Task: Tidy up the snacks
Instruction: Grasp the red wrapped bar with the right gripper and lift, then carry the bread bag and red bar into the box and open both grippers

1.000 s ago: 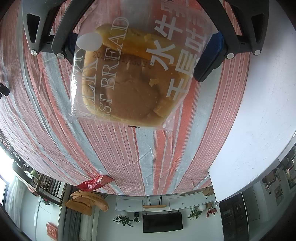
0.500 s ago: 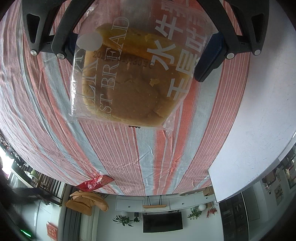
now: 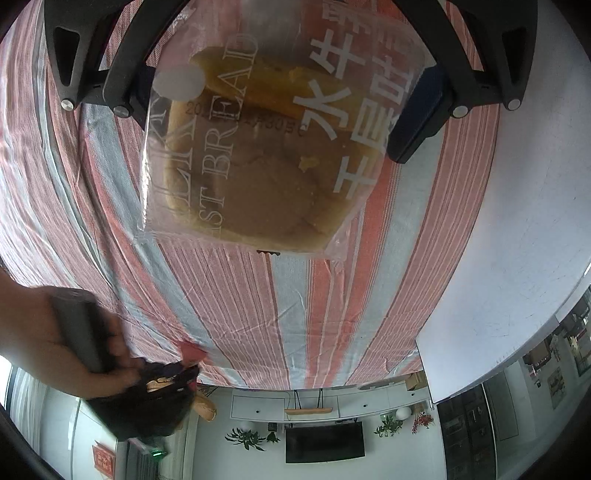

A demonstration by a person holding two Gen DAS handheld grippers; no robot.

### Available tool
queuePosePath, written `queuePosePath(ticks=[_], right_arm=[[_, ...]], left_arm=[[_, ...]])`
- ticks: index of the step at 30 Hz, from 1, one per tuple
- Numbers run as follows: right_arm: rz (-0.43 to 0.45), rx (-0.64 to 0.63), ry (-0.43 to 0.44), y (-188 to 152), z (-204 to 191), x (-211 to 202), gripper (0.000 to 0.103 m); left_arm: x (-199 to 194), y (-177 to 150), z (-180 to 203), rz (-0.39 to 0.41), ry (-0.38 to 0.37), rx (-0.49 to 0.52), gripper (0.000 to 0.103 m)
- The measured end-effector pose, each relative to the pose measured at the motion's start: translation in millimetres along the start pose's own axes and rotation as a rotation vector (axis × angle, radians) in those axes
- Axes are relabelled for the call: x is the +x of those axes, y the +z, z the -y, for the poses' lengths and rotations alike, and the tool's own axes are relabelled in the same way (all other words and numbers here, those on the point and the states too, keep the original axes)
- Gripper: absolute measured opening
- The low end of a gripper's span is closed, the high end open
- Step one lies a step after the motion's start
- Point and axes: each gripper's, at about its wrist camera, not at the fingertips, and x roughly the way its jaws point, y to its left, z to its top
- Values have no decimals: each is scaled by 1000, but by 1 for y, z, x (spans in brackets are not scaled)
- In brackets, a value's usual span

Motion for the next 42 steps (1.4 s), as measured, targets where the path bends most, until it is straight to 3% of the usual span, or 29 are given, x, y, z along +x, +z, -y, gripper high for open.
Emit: queuePosePath(ticks=[3, 6, 15, 17, 19, 22, 27, 31, 34, 37, 40, 41, 42], right_arm=[[9, -146, 29, -12, 2, -39, 11], [-53, -213, 89, -34, 11, -75, 11], [-192, -222, 227, -137, 49, -160, 11], [-197, -233, 236, -167, 51, -178, 11], [-197, -255, 241, -181, 47, -188, 11], [-180, -318, 186, -200, 38, -191, 11], [-215, -346, 58, -231, 34, -174, 11], [-159, -384, -48, -257, 30, -161, 13], [-81, -384, -81, -268, 30, -157, 28], [-34, -383, -78, -275, 27, -157, 68], [4, -408, -108, -283, 24, -156, 70], [8, -400, -107, -284, 25, -159, 65], [16, -389, -114, -286, 26, -163, 53]], left_arm=[[0, 0, 0, 0, 0, 0, 103], [0, 0, 0, 0, 0, 0, 103], [-2, 0, -1, -5, -15, -3, 101], [-10, 0, -8, 4, -67, -47, 80], [-20, -4, -21, 17, -158, -143, 74], [-32, -14, -30, 16, -212, -197, 73], [-52, -38, -13, -1, -183, -101, 73], [-63, -63, -10, 27, -158, -132, 73], [-68, -66, -9, 31, -150, -136, 73], [-69, -67, -9, 32, -138, -154, 73], [-69, -70, -5, 40, -119, -131, 73], [-69, -71, -3, 44, -111, -115, 73], [-70, -72, -3, 46, -109, -107, 73]])
